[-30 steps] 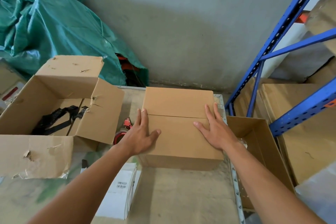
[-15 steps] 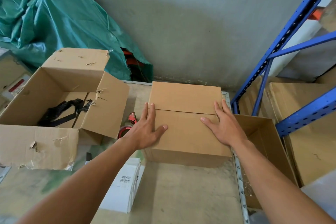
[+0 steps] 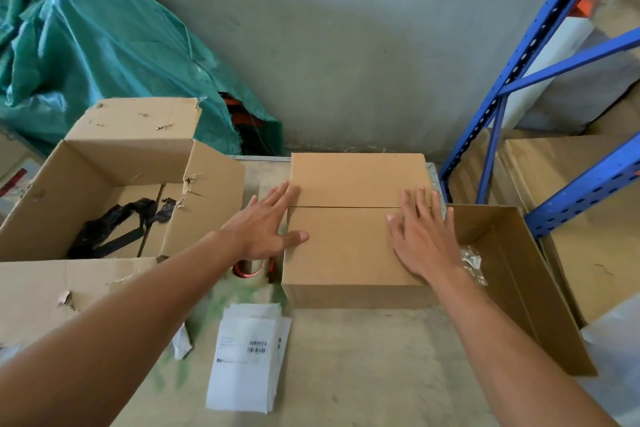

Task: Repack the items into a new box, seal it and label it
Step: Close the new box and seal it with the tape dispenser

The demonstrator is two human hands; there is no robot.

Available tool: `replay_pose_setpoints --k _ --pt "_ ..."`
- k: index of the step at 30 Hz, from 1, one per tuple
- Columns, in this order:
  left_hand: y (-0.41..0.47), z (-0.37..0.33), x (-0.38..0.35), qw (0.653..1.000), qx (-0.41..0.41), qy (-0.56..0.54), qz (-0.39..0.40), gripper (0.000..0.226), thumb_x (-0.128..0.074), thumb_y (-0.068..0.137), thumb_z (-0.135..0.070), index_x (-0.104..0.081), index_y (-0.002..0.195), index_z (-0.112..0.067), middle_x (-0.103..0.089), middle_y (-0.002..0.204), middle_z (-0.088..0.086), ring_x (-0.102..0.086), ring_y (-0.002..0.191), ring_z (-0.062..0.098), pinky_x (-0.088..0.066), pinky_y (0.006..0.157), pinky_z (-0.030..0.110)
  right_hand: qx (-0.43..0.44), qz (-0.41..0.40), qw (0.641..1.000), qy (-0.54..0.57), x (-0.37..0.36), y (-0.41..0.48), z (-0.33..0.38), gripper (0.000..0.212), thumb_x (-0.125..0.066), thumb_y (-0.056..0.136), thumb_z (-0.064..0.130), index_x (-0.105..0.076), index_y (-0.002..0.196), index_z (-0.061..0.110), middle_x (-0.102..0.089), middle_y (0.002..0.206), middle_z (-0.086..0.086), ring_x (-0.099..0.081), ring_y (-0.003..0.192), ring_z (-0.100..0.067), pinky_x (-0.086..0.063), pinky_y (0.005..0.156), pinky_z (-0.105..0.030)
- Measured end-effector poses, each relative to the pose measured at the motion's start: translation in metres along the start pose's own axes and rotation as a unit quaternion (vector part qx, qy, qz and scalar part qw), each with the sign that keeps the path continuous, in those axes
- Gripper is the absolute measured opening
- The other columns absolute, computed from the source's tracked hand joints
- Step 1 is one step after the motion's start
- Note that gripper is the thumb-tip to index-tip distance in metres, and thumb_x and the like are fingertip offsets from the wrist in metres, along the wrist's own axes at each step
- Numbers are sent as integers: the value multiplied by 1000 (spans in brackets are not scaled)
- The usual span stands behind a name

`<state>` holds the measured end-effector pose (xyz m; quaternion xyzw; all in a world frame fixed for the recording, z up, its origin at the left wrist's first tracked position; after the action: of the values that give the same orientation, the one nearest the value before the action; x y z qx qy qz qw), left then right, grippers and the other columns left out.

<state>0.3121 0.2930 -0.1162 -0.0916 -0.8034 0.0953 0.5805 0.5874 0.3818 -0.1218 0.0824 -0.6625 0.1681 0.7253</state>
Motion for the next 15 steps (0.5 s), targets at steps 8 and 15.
replay_pose_setpoints --k 8,15 --pt "-4 1 -11 1000 3 16 5 91 -27 96 -74 15 160 -26 17 168 -3 5 157 22 -5 125 51 8 15 1000 -18 0 -7 50 72 -7 102 62 2 163 23 7 169 -10 11 155 -32 4 121 -64" --pt "-32 18 30 995 66 -27 -63 71 -41 104 -49 -12 163 -22 -5 171 4 -11 156 27 -18 124 47 38 34 999 -7 -6 1 101 79 -7 98 72 0 163 27 7 170 -9 8 156 -34 2 121 -64"
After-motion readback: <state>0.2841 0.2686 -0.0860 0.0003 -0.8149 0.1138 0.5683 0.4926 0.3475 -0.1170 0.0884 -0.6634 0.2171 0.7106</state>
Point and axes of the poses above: each hand's wrist, its own y-axis towards the middle knuckle, its own x-axis out of the back of the hand, z = x × y, the point moved 7 cm from there along y, towards the middle knuckle
